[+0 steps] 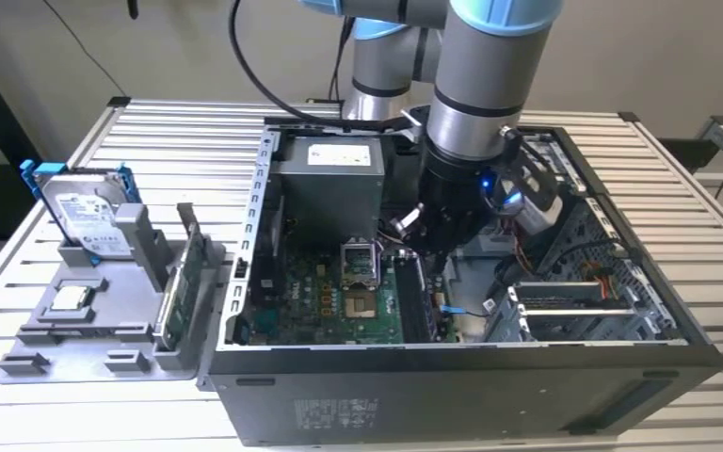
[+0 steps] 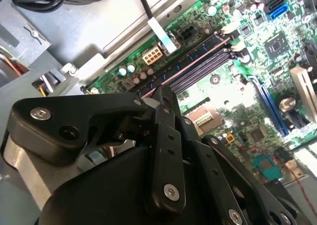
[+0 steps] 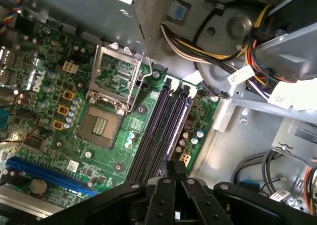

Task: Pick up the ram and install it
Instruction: 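Press down the ram until it locks into place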

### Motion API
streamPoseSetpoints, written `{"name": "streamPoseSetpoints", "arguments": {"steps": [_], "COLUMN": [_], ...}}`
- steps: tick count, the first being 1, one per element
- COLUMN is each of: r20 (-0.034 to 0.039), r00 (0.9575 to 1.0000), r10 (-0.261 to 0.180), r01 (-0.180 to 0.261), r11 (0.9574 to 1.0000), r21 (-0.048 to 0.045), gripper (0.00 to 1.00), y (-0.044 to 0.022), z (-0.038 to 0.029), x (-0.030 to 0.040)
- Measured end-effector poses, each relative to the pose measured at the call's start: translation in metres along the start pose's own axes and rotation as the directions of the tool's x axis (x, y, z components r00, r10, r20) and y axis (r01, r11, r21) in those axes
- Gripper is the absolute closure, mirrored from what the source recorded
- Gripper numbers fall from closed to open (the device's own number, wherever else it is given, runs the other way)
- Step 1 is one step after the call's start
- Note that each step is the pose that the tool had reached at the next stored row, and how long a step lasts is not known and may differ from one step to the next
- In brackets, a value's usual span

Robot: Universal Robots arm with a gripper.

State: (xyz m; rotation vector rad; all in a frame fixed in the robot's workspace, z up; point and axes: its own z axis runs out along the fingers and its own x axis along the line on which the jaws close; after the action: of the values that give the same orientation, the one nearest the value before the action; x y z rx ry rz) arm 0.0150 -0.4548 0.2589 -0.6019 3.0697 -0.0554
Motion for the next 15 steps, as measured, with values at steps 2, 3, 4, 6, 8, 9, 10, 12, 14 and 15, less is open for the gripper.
{"name": "streamPoseSetpoints", "arguments": {"steps": [2,3,4,6,8,9,10,12,14,15], "r20": [-0.0010,-0.0015,-0.0020,-0.0031,-0.0051,-0.0067,-0.0081,-0.0099,-0.0105,-0.0108], "r00": [0.9996,0.9992,0.9986,0.9969,0.9948,0.9937,0.9924,0.9898,0.9872,0.9854], "r10": [-0.027,-0.040,-0.053,-0.079,-0.102,-0.112,-0.123,-0.142,-0.159,-0.170], "r01": [0.027,0.040,0.053,0.079,0.102,0.112,0.123,0.142,0.159,0.170], "r11": [0.9996,0.9992,0.9986,0.9969,0.9948,0.9937,0.9924,0.9898,0.9872,0.9854], "r21": [-0.0010,-0.0016,-0.0023,-0.0036,-0.0055,-0.0069,-0.0080,-0.0095,-0.0101,-0.0105], "gripper": [0.89,0.89,0.89,0.89,0.89,0.89,0.89,0.89,0.89,0.89], "y": [0.0000,0.0000,0.0000,0.0000,0.0000,0.0000,0.0001,0.0001,0.0000,0.0000], "z": [0.0002,0.0003,0.0004,0.0006,0.0007,0.0008,0.0008,0.0008,0.0009,0.0009], "x": [0.0001,0.0001,0.0000,0.0000,0.0000,0.0000,0.0000,0.0001,0.0000,0.0000]}}
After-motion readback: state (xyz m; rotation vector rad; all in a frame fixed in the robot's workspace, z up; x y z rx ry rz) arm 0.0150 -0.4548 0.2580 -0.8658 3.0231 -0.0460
